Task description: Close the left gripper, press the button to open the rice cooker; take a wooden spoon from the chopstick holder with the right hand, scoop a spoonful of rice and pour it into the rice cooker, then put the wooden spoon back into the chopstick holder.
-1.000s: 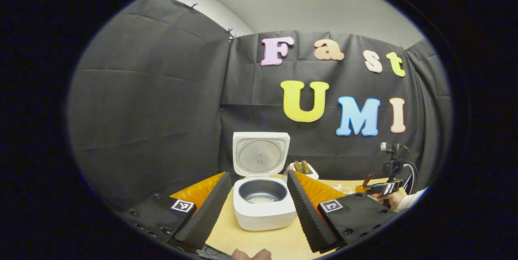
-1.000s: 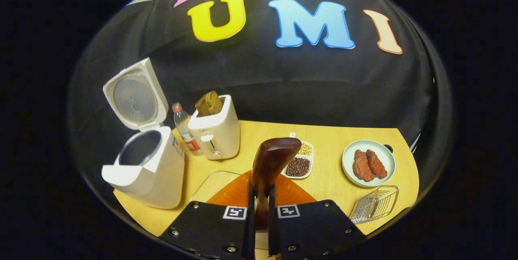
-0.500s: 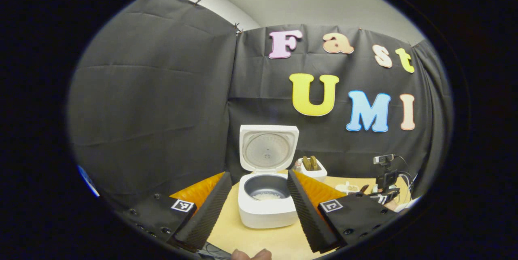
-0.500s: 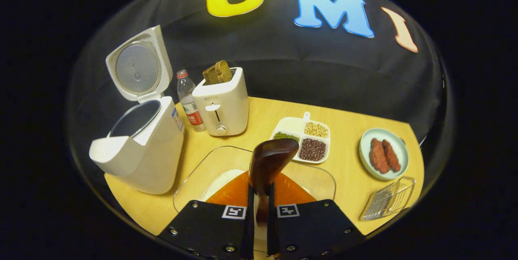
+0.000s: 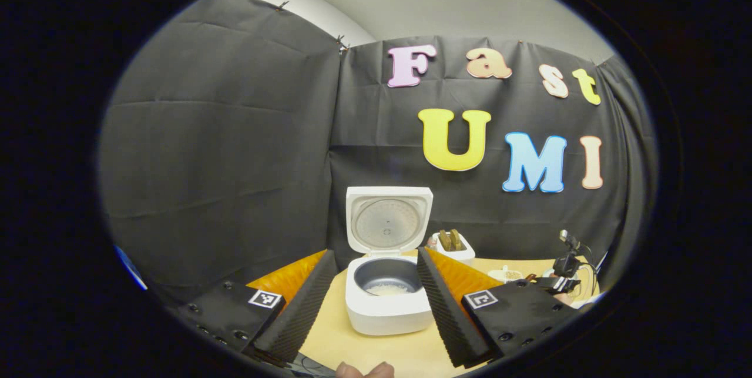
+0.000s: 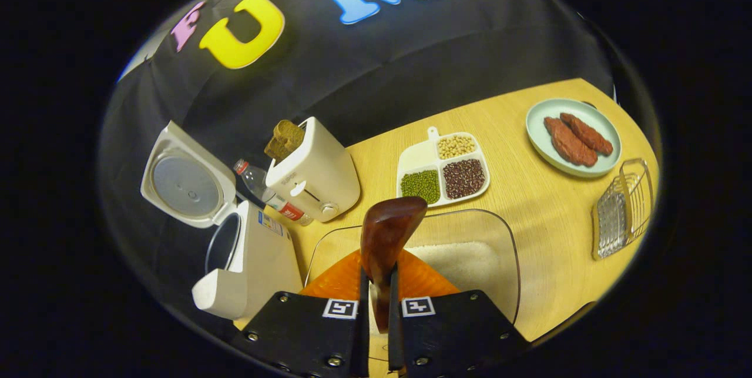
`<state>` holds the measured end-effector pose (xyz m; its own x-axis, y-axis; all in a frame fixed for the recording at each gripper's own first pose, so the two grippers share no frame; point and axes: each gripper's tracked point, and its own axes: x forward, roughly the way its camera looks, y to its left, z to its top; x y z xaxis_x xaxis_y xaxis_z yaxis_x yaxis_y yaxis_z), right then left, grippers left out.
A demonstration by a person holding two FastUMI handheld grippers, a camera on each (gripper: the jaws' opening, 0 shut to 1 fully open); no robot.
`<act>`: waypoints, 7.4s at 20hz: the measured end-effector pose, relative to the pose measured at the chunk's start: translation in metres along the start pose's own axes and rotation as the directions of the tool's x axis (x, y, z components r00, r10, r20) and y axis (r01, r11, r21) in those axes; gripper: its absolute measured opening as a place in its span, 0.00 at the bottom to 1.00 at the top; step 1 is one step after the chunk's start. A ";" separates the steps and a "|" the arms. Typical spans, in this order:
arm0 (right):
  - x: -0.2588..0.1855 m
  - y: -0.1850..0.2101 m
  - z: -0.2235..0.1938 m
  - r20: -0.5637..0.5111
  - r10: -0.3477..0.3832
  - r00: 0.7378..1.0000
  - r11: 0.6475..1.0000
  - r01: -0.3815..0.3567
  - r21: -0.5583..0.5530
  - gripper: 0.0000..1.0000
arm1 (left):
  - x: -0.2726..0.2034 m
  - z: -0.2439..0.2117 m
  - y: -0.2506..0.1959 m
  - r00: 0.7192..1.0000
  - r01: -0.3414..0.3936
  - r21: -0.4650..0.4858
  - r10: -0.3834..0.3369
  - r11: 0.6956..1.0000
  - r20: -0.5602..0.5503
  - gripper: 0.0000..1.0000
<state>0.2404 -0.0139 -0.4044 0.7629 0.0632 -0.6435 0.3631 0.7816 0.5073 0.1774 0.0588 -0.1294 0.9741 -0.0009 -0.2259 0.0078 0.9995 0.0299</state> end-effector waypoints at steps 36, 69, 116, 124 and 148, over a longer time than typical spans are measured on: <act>-0.008 0.333 0.020 0.091 0.395 0.914 0.897 -0.363 -0.252 0.13 | -0.042 0.030 0.078 0.993 -0.083 -0.083 0.089 0.993 0.075 0.93; 0.006 0.381 -0.059 0.042 0.381 0.924 0.522 -0.177 -0.835 0.13 | -0.063 0.011 0.145 0.985 -0.155 -0.163 0.166 0.974 0.056 0.93; -0.372 -0.005 0.042 0.441 -0.093 0.893 0.993 0.115 -0.024 0.13 | 0.434 0.040 -0.014 0.993 0.009 -0.093 -0.020 0.996 -0.118 0.97; -0.362 -0.016 0.044 0.427 -0.124 0.896 0.989 0.148 -0.024 0.13 | 0.429 0.037 -0.021 0.985 0.049 0.017 -0.045 0.999 -0.166 0.97; -0.352 -0.062 0.078 0.465 -0.181 0.867 0.972 0.230 -0.050 0.13 | 0.287 -0.156 -0.034 0.906 0.131 0.030 -0.107 0.991 -0.409 0.98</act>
<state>-0.0092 -0.1331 -0.1651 0.8441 -0.3752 -0.3830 0.5016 0.8050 0.3167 0.4217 0.0297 -0.3470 0.7894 -0.0953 -0.6064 0.1418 0.9895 0.0290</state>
